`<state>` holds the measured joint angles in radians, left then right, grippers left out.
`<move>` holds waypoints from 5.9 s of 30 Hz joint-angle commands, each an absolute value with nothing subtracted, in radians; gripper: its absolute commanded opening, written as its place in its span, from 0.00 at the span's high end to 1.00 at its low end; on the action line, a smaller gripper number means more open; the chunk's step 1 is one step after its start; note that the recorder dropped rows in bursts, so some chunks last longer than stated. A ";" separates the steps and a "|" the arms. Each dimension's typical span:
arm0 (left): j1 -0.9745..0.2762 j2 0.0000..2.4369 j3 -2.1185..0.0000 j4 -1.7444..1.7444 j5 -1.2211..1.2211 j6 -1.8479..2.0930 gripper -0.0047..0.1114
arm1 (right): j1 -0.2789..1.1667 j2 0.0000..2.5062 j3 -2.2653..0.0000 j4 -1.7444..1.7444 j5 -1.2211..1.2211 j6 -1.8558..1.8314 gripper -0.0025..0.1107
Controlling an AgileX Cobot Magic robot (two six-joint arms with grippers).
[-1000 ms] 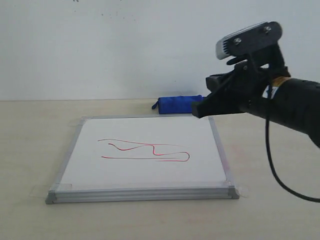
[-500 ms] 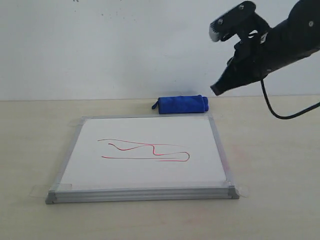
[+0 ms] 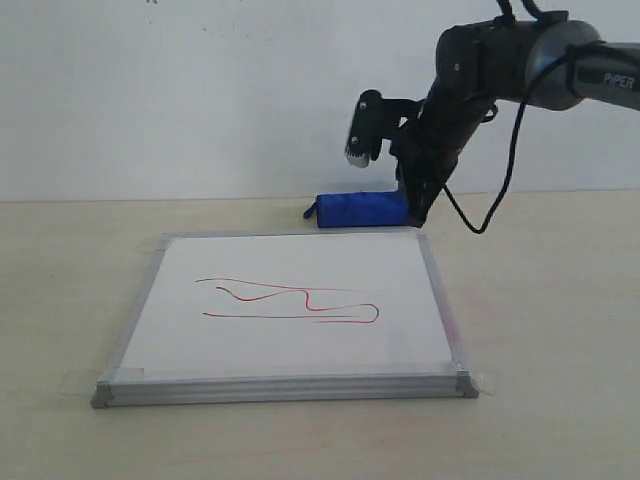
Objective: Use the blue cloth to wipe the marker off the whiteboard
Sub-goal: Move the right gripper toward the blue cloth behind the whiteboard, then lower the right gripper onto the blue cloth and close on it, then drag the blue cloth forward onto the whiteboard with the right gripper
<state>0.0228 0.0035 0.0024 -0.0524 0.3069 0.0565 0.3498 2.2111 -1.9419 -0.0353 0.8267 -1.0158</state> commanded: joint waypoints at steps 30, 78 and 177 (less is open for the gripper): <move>0.026 0.000 0.000 -0.054 0.296 0.061 0.93 | 0.308 2.530 -2.291 0.083 0.651 -1.218 0.98; 0.026 0.000 0.000 -0.054 0.296 0.061 0.93 | 0.308 2.593 -2.291 0.083 0.500 -1.061 0.41; 0.026 0.000 0.000 -0.054 0.296 0.061 0.93 | 0.372 2.419 -2.291 0.173 1.221 -0.808 0.91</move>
